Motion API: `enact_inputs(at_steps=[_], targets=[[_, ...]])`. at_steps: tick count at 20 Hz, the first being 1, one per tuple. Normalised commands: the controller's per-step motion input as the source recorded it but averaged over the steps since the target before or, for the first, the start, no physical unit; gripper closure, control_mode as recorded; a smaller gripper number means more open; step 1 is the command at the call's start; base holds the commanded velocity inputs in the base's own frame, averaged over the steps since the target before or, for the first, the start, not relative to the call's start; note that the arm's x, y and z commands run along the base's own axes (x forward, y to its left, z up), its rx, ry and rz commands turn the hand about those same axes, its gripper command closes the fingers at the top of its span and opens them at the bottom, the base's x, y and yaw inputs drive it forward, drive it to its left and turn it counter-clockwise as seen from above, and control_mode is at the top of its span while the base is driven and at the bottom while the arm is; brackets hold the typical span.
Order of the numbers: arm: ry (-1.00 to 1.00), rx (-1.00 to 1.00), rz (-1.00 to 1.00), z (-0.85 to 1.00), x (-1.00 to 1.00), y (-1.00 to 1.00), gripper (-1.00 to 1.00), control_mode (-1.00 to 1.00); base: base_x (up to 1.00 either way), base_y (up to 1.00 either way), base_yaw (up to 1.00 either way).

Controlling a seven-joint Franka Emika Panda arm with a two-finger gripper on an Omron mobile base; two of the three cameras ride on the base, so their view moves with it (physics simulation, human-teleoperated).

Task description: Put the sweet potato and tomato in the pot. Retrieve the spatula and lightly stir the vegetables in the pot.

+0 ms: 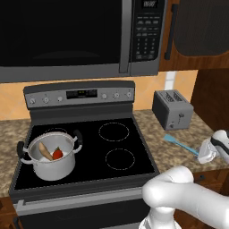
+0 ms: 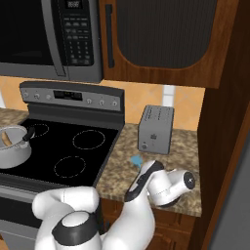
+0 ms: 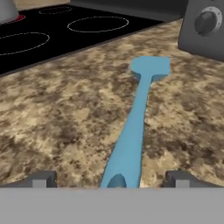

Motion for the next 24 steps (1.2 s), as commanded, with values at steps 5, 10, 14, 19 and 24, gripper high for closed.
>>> enact_inputs(at_steps=[5,10,14,19,24], targets=[[0.11,0.0,0.0,-0.31,0.0,-0.04,1.0,-1.0,0.0,0.0,0.0],[0.19,0.0,0.0,-0.34,0.0,-0.04,1.0,-1.0,0.0,0.0,0.0],[0.03,0.0,0.01,-0.27,-0.17,0.05,1.0,-1.0,0.0,0.0,0.0],[-0.2,0.0,0.02,-0.01,-0.65,0.31,1.0,-1.0,0.0,0.0,0.0],[-0.31,0.0,0.0,0.14,-0.53,0.37,1.0,-1.0,0.0,0.0,0.0]])
